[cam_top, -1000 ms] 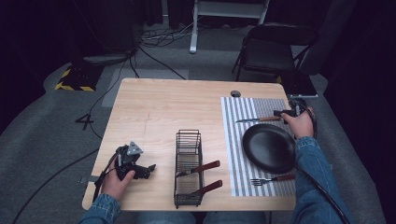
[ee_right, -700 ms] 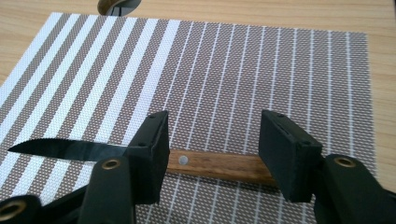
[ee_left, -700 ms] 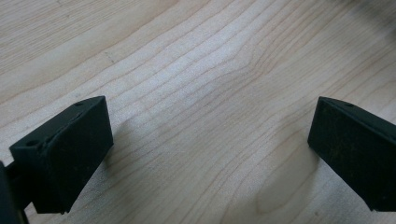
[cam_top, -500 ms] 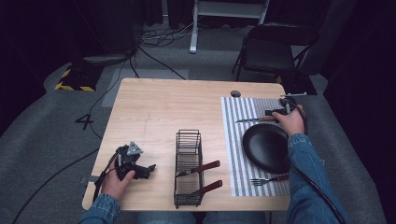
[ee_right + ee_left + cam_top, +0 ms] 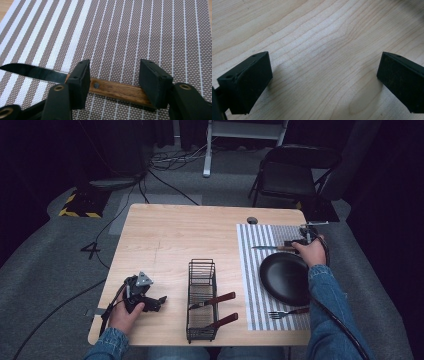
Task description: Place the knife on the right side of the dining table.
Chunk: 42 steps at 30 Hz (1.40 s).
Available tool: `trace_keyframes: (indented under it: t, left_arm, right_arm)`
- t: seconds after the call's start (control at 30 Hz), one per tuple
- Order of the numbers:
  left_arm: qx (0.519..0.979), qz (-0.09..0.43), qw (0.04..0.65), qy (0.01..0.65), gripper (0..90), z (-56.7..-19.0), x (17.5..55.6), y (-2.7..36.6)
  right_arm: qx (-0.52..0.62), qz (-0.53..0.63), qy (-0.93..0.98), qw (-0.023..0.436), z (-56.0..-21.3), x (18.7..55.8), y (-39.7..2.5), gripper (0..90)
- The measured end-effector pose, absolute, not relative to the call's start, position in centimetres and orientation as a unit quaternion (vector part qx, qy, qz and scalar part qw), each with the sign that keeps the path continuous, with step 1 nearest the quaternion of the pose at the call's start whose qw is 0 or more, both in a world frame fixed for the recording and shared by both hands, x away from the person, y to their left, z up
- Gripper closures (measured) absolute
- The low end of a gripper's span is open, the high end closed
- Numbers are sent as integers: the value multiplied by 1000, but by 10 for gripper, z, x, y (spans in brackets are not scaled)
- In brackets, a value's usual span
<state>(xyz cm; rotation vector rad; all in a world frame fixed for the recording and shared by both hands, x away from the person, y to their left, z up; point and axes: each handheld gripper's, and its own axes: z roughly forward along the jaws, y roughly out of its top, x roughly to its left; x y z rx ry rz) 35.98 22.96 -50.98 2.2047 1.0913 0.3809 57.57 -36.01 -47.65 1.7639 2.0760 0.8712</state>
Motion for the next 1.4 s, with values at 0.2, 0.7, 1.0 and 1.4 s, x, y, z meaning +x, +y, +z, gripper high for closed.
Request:
trace_keyframes:
  t: [0.2,0.7,1.0,1.4]
  left_arm:
    - [839,145,320,415,2,-510,360,230]
    - [838,149,319,417,2,-510,359,230]
    - [838,149,319,417,2,-510,359,230]
    - [838,149,319,417,2,-510,359,230]
  right_arm:
    - [594,316,723,160,-467,574,-361,435]
    - [516,372,742,210,-403,537,-341,434]
    - [478,408,747,217,-372,500,-326,430]
    - [448,456,742,201,-356,444,-308,428]
